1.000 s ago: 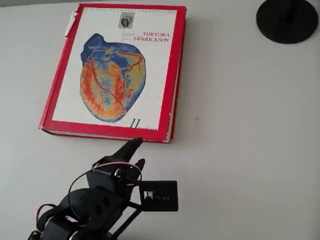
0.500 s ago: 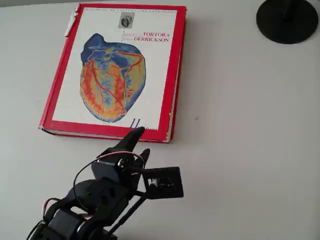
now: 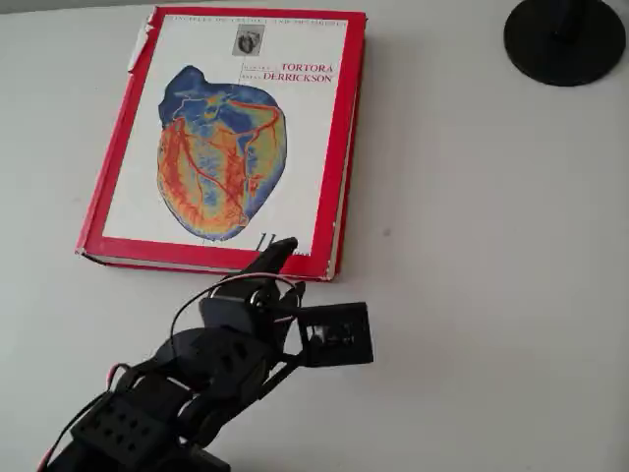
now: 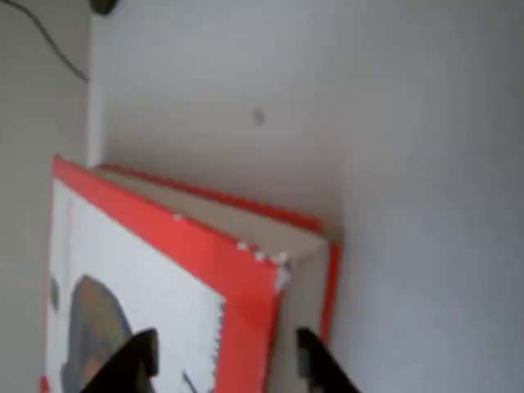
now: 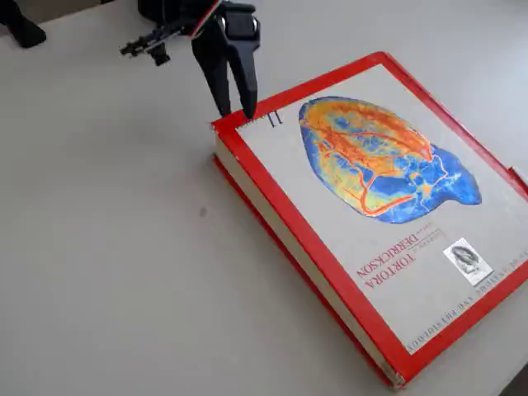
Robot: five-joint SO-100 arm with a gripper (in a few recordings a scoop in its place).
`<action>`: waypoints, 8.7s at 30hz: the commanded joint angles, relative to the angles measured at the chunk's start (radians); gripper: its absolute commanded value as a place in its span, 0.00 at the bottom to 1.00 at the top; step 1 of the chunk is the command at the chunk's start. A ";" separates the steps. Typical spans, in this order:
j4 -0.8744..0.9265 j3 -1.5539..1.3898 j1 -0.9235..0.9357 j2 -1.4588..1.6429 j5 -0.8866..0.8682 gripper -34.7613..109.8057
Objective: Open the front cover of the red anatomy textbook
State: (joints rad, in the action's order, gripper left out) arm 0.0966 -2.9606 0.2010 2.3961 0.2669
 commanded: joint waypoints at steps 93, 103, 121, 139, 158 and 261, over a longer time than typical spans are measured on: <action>1.371 2.111 -1.085 -0.640 0.009 0.48; 1.482 2.106 -0.666 -0.414 -0.008 0.47; 1.143 0.853 -0.104 0.477 -0.129 0.26; 1.131 0.117 -0.173 0.894 -0.190 0.24; 1.112 -0.028 -0.143 0.893 -0.193 0.24; 1.112 -0.028 -0.143 0.893 -0.190 0.24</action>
State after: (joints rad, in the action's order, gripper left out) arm 1.2303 -2.9913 0.0445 3.2827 0.0813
